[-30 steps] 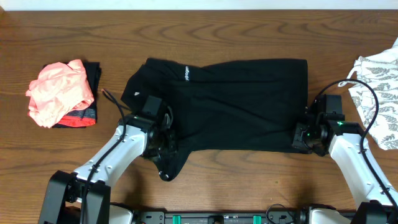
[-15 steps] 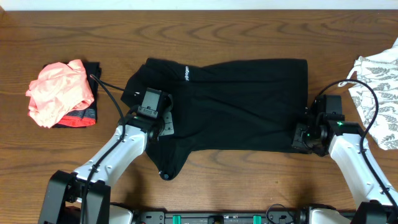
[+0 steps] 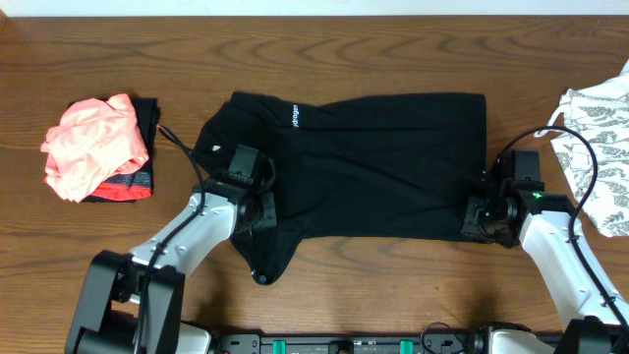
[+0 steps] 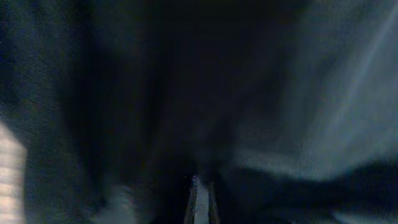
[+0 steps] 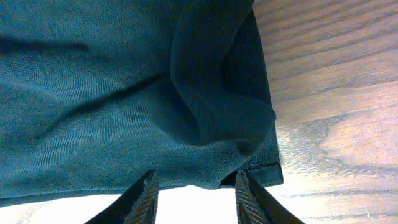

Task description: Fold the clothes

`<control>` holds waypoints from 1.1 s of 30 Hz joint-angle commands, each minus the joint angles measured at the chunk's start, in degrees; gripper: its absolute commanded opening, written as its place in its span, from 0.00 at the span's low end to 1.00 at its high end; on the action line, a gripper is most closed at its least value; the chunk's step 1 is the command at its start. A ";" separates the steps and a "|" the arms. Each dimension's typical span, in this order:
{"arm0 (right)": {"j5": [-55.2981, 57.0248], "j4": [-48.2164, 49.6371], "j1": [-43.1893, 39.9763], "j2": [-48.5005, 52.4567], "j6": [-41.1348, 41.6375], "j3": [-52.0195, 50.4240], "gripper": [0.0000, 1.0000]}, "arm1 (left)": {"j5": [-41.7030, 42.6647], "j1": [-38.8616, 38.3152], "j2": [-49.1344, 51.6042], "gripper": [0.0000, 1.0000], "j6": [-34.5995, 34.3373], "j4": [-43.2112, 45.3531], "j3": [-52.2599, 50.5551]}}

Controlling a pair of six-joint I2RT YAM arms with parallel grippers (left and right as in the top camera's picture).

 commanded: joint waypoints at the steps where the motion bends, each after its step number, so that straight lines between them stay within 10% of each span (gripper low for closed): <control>1: 0.79 -0.26 0.37 0.28 -0.22 -0.15 0.39 | 8.41 -0.13 1.14 0.09 -1.07 -2.16 -0.83; 18: 0.76 -0.17 0.37 0.28 -0.22 -0.15 0.39 | 33.86 0.04 -0.26 0.06 2.10 -24.65 0.07; 27: 0.74 -0.63 0.37 0.28 -0.22 -0.15 0.37 | 13.38 0.07 -0.28 0.06 2.62 -25.07 0.96; 33: -11.34 5.70 0.37 0.26 -6.27 -0.09 0.01 | 1.14 0.04 -1.73 0.06 2.67 -12.55 5.77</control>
